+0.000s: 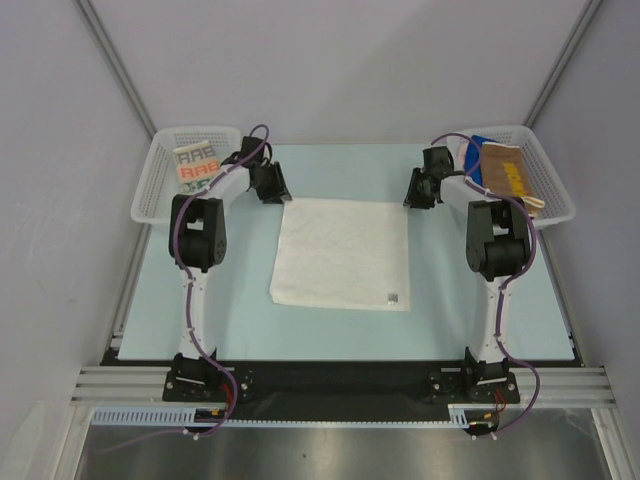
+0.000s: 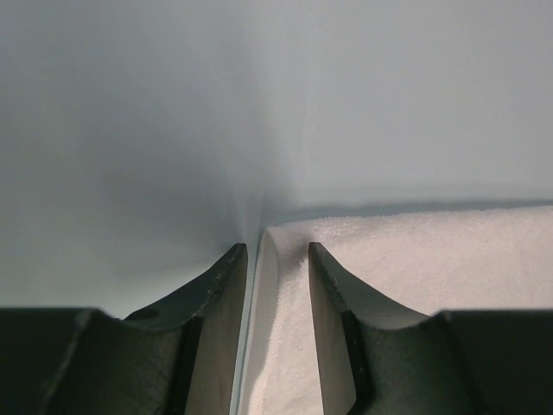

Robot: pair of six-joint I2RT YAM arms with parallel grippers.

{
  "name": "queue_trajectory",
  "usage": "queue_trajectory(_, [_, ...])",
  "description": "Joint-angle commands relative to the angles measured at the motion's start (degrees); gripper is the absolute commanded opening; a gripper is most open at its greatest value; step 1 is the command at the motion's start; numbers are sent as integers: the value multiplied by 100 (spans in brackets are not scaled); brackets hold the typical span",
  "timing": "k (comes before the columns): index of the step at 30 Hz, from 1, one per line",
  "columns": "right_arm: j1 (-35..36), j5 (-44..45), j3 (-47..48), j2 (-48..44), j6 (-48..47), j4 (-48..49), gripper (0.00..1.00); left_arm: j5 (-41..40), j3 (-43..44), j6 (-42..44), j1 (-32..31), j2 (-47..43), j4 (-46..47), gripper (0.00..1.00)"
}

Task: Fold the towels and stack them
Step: Fold the towel

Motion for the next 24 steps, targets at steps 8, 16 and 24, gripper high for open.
queue_trajectory(8, [49,-24,320,131,-215,-134,30,-310,383,214,-46,217,-208,29])
queue_trajectory(16, [58,-102,311,148,-294,-160,30,-319,419,328,-99,200,-235,30])
queue_trajectory(24, [155,-164,496,254,-320,-222,30,-108,77,311,-98,25,37,41])
